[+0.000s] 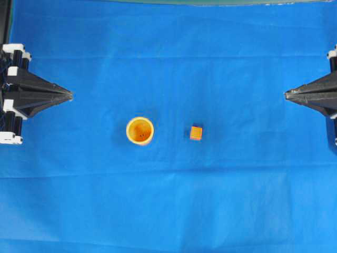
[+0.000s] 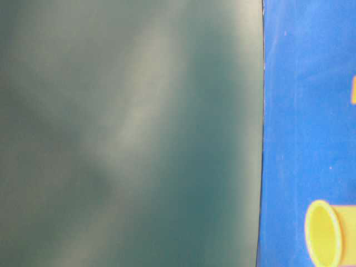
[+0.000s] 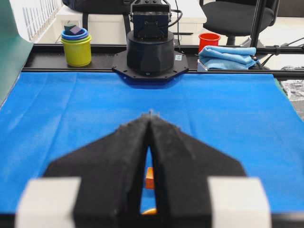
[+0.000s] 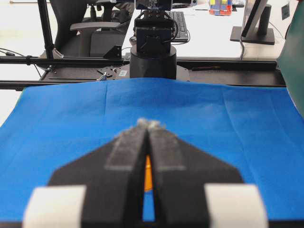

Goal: Move the block forward with right arm.
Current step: 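Start moving the right gripper inward toward the small orange cube, then lower the open right gripper over the orange cube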

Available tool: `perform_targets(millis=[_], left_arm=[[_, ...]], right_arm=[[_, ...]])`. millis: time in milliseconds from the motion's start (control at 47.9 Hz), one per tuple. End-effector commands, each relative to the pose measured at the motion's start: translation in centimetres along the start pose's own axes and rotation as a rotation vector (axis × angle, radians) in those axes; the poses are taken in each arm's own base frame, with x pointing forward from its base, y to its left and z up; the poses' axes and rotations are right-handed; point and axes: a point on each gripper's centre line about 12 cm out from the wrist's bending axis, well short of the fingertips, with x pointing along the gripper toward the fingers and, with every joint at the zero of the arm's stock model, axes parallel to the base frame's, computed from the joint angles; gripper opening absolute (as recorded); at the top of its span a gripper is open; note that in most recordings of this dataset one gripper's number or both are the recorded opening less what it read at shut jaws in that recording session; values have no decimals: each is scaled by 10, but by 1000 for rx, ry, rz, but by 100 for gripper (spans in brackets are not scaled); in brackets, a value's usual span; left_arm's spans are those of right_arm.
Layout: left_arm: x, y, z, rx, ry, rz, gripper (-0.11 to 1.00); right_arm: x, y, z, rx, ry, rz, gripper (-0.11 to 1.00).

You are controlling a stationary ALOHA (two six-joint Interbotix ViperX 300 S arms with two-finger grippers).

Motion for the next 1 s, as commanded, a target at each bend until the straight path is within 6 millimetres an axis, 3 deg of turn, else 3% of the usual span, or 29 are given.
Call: perform_targets(millis=[0, 292, 668, 981], left_arm=[[5, -1, 13, 16, -17, -5, 0], [7, 0, 14, 15, 34, -3, 0], [7, 0, 14, 15, 35, -3, 0], [7, -1, 15, 15, 34, -4, 0]], right_arm=[[3, 0, 8, 12, -17, 1, 0], [20, 0, 12, 38, 224, -2, 0], [54, -8, 40, 117, 354, -49, 0], [88, -9, 30, 111, 472, -54, 0]])
